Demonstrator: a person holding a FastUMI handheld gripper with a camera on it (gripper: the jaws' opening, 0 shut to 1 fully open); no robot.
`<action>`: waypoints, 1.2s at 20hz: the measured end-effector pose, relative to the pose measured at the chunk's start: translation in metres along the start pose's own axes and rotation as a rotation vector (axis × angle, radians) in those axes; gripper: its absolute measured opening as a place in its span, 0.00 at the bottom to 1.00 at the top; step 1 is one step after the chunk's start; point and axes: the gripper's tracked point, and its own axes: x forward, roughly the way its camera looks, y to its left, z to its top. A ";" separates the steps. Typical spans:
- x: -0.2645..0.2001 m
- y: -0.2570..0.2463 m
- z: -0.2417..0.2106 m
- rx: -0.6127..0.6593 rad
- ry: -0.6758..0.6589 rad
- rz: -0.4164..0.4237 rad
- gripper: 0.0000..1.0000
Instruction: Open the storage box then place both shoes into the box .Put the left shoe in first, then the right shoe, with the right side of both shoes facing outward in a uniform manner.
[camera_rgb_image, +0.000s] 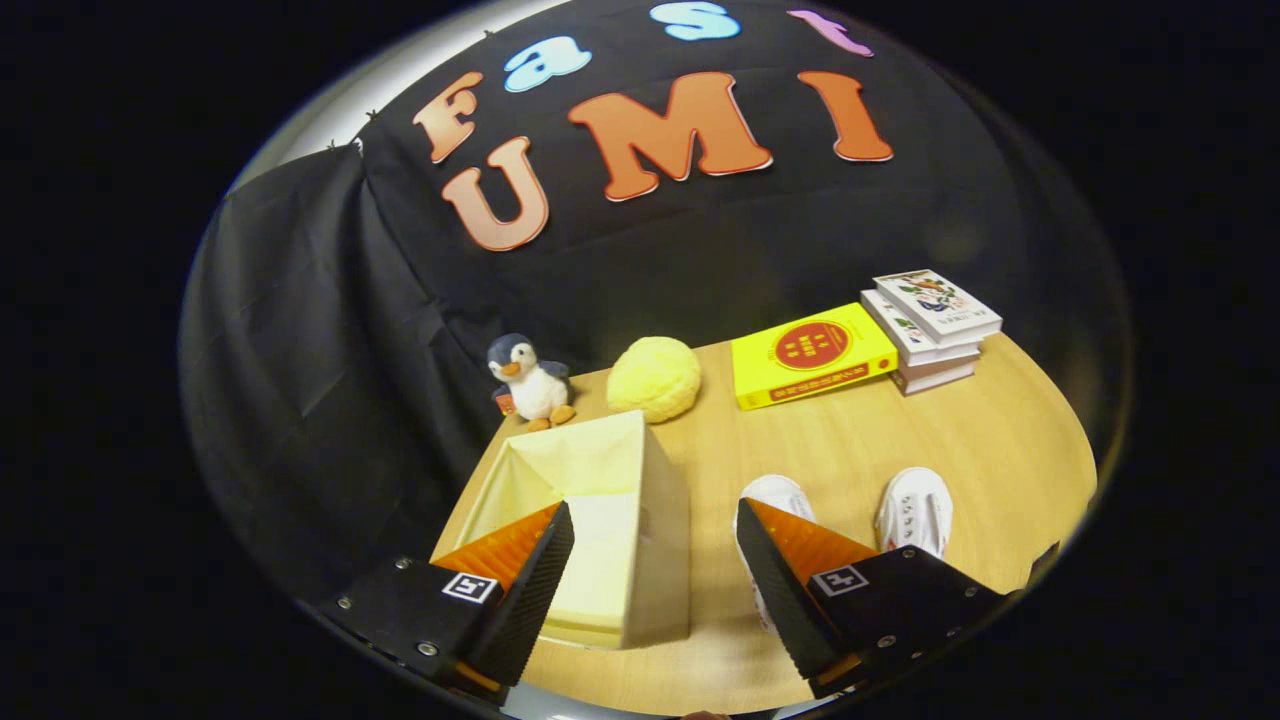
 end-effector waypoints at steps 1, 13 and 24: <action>-0.004 -0.015 -0.004 0.007 -0.003 -0.026 0.98; -0.028 -0.119 -0.066 -0.191 -0.001 -0.252 0.99; 0.050 -0.123 -0.107 -0.397 0.140 -0.190 0.83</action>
